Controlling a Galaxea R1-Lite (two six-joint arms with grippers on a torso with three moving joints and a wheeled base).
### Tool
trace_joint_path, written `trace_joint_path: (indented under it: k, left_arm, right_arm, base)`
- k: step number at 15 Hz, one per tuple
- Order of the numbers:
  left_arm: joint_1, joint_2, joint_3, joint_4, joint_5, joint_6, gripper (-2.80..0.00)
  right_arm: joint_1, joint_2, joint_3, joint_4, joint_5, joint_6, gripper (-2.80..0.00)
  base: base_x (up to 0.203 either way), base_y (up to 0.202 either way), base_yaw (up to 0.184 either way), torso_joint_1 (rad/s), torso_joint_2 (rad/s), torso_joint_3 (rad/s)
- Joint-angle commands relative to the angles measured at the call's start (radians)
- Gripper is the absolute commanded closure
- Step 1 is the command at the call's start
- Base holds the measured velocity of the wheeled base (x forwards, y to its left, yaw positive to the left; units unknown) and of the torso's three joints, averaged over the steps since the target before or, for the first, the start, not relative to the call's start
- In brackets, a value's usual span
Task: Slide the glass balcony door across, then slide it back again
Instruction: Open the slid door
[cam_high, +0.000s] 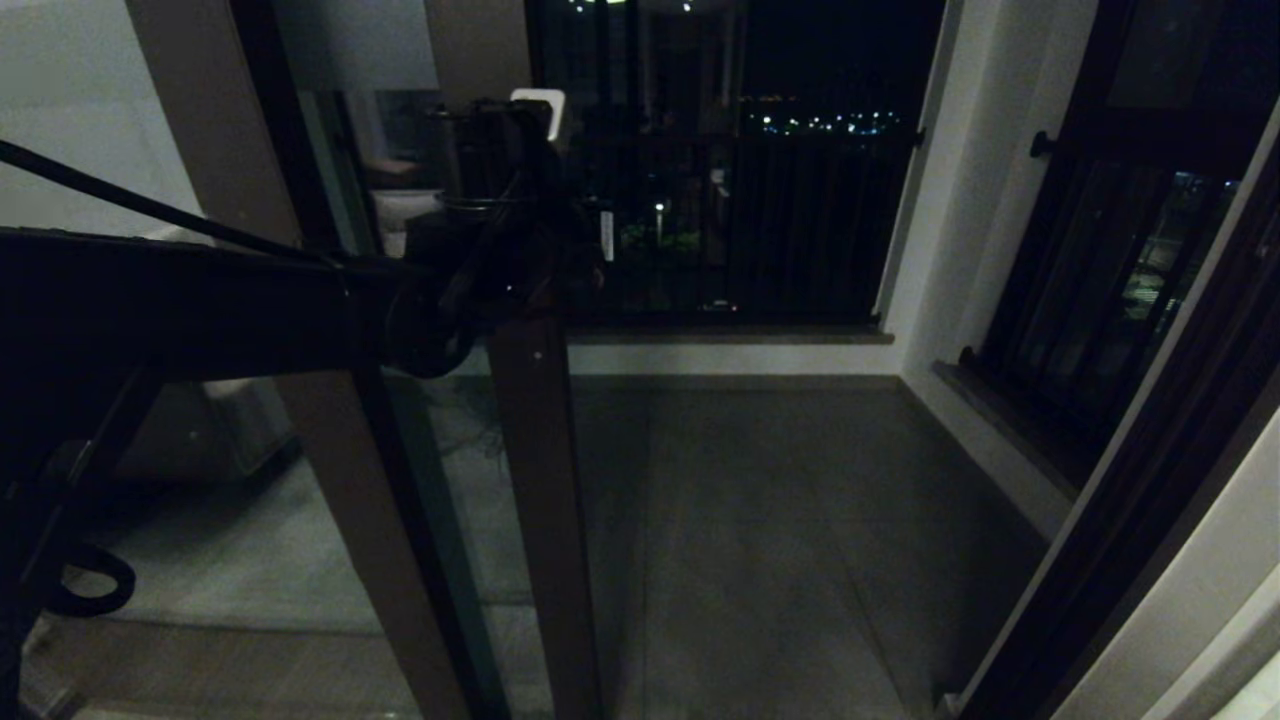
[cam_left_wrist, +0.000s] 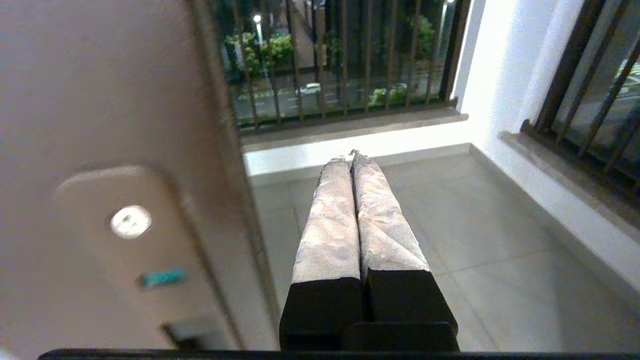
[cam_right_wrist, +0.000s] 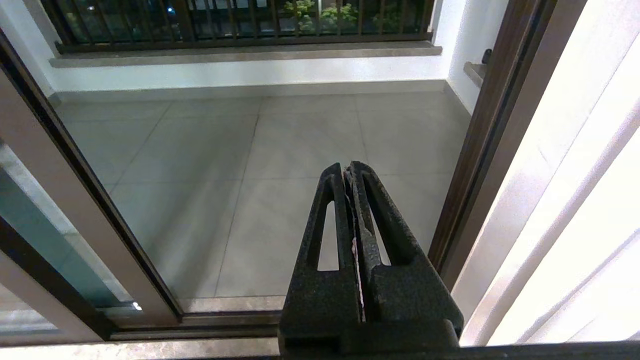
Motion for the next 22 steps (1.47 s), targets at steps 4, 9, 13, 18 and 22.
trace_joint_path:
  k: [4, 9, 13, 18, 22]
  left_arm:
    - [0.037, -0.017, 0.016, -0.034, 0.010, 0.002, 0.00]
    - [0.073, -0.010, 0.015, -0.036, 0.008, -0.001, 0.00]
    - [0.087, -0.011, 0.020, -0.036, 0.008, -0.003, 0.00]
    - [0.096, -0.017, 0.028, -0.036, 0.008, 0.000, 0.00]
    - [0.107, -0.024, 0.053, -0.036, 0.008, 0.001, 0.00]
  right_arm:
    - [0.000, 0.001, 0.000, 0.000, 0.000, 0.000, 0.00]
    - [0.000, 0.001, 0.000, 0.000, 0.000, 0.000, 0.00]
    - [0.000, 0.001, 0.000, 0.000, 0.000, 0.000, 0.00]
    - [0.000, 0.001, 0.000, 0.000, 0.000, 0.000, 0.00]
    - [0.000, 0.001, 0.000, 0.000, 0.000, 0.000, 0.00]
  base:
    - [0.000, 0.000, 0.000, 0.000, 0.00, 0.000]
    - [0.000, 0.000, 0.000, 0.000, 0.00, 0.000]
    - [0.000, 0.000, 0.000, 0.000, 0.00, 0.000]
    - [0.000, 0.000, 0.000, 0.000, 0.00, 0.000]
    - [0.000, 0.000, 0.000, 0.000, 0.00, 0.000]
